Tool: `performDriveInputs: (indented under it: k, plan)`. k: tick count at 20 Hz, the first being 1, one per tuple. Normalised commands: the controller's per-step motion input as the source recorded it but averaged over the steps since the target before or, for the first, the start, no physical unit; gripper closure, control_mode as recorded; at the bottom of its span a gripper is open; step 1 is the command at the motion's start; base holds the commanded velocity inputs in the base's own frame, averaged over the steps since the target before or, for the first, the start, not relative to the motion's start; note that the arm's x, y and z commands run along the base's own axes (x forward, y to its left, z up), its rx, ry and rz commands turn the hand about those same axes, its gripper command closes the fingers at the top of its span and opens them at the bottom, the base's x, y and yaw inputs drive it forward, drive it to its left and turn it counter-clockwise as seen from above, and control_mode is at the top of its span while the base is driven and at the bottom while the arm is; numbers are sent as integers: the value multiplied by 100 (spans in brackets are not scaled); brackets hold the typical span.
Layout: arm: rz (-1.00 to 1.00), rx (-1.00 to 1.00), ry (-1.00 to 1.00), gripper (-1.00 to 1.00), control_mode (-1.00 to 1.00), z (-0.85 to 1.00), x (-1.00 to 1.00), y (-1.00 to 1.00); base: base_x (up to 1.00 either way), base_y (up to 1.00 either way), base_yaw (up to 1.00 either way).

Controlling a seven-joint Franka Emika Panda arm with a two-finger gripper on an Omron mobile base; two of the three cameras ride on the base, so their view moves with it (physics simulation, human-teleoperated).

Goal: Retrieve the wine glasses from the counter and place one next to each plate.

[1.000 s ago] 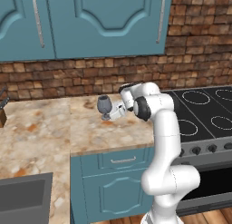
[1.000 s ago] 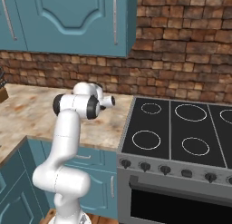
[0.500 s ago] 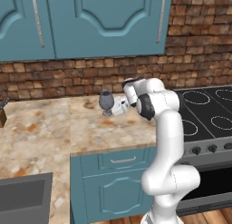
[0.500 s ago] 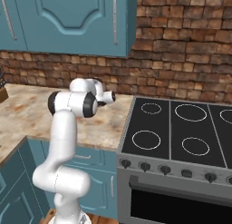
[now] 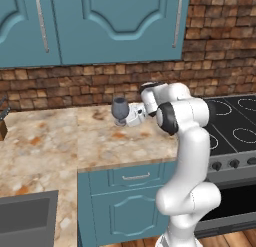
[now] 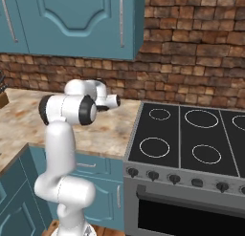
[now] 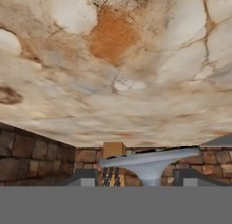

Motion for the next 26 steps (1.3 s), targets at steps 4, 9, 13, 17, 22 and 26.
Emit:
performDriveInputs:
  k: [4, 9, 13, 17, 22, 26]
  plan:
    - [0, 6, -2, 100, -100, 26, -59, -14, 0, 0, 0]
    - [0, 11, 0, 100, -100, 32, -63, -30, 0, 0, 0]
    - [0, 14, -4, 100, -100, 52, -96, -33, 0, 0, 0]
    - [0, 16, -4, 100, -100, 53, -94, -31, 0, 0, 0]
    - [0, 16, -1, 100, -100, 52, -88, -21, 0, 0, 0]
    - [0, 16, 0, 100, -100, 58, -94, -22, 0, 0, 0]
